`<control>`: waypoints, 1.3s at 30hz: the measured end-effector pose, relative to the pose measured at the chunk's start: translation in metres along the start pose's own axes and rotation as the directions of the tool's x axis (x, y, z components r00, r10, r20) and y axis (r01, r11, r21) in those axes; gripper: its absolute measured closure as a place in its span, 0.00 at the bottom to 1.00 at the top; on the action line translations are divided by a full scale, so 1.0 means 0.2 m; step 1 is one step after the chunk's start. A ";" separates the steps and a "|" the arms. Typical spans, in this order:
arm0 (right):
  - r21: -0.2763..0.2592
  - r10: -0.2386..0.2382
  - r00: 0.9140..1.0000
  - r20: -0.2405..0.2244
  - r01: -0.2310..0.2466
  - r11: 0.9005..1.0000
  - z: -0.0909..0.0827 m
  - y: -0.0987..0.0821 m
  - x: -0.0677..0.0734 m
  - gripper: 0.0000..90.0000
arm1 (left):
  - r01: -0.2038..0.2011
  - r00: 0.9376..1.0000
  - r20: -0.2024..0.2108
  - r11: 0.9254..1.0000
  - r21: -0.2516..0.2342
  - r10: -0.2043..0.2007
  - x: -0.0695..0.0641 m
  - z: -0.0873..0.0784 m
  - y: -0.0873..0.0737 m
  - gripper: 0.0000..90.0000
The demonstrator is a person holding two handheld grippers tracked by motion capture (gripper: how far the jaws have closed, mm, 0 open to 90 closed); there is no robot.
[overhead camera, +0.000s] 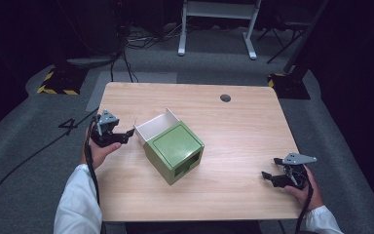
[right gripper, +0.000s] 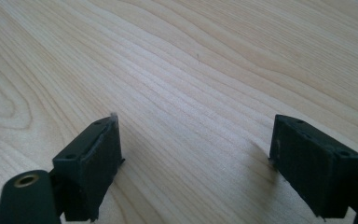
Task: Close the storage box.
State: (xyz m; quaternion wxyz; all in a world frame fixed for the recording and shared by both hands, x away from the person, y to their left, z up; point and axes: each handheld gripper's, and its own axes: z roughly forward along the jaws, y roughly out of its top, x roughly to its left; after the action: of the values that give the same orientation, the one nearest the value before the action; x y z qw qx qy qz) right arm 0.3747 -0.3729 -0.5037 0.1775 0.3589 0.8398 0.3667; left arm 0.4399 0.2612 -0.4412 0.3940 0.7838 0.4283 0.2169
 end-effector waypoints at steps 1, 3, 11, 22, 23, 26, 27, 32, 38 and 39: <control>0.000 0.000 1.000 0.000 0.000 1.000 0.00 0.00 0.00 0.18 | 0.001 1.000 0.002 1.000 0.000 -0.001 0.00 0.01 0.00 0.26; 0.000 0.000 1.000 0.000 0.000 1.000 0.00 0.00 0.00 0.18 | 0.006 1.000 0.018 1.000 -0.007 -0.006 0.01 0.01 0.00 0.26; 0.000 0.000 1.000 0.000 0.000 1.000 0.00 0.00 0.00 0.18 | -0.007 0.998 0.055 1.000 -0.018 0.008 -0.01 0.03 0.03 0.26; 0.000 -0.001 1.000 0.000 0.001 1.000 0.00 0.00 0.00 0.18 | 0.055 0.996 -0.064 0.998 -0.015 -0.055 0.10 0.08 0.03 0.26; 0.000 -0.001 1.000 0.001 0.001 1.000 0.00 0.00 0.00 0.18 | 0.056 0.996 -0.074 0.998 -0.011 -0.056 0.10 0.09 0.04 0.26; 0.000 -0.001 1.000 0.000 0.001 1.000 0.00 0.00 0.00 0.18 | 0.069 0.994 -0.080 0.997 -0.015 -0.070 0.11 0.12 0.05 0.26; 0.000 -0.001 1.000 0.000 0.001 1.000 0.00 0.00 0.00 0.18 | 0.067 0.995 -0.080 0.998 -0.012 -0.067 0.11 0.13 0.06 0.26; 0.000 -0.001 1.000 0.000 0.001 1.000 0.00 0.00 0.00 0.18 | 0.047 0.998 -0.052 0.999 0.000 -0.047 0.10 0.18 0.09 0.26; -0.001 -0.001 1.000 0.001 0.001 1.000 0.00 0.00 0.00 0.18 | 0.039 0.999 0.004 0.999 0.007 -0.039 0.09 0.17 0.08 0.30; -0.001 -0.001 1.000 0.001 0.001 1.000 0.00 0.00 0.00 0.18 | 0.033 0.999 0.024 0.999 0.009 -0.034 0.09 0.17 0.08 0.30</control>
State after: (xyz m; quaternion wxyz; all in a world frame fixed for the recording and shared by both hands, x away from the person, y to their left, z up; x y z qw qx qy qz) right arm 0.3747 -0.3728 -0.5037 0.1781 0.3584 0.8399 0.3667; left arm 0.4809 0.2571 -0.4488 0.3994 0.7806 0.4376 0.1992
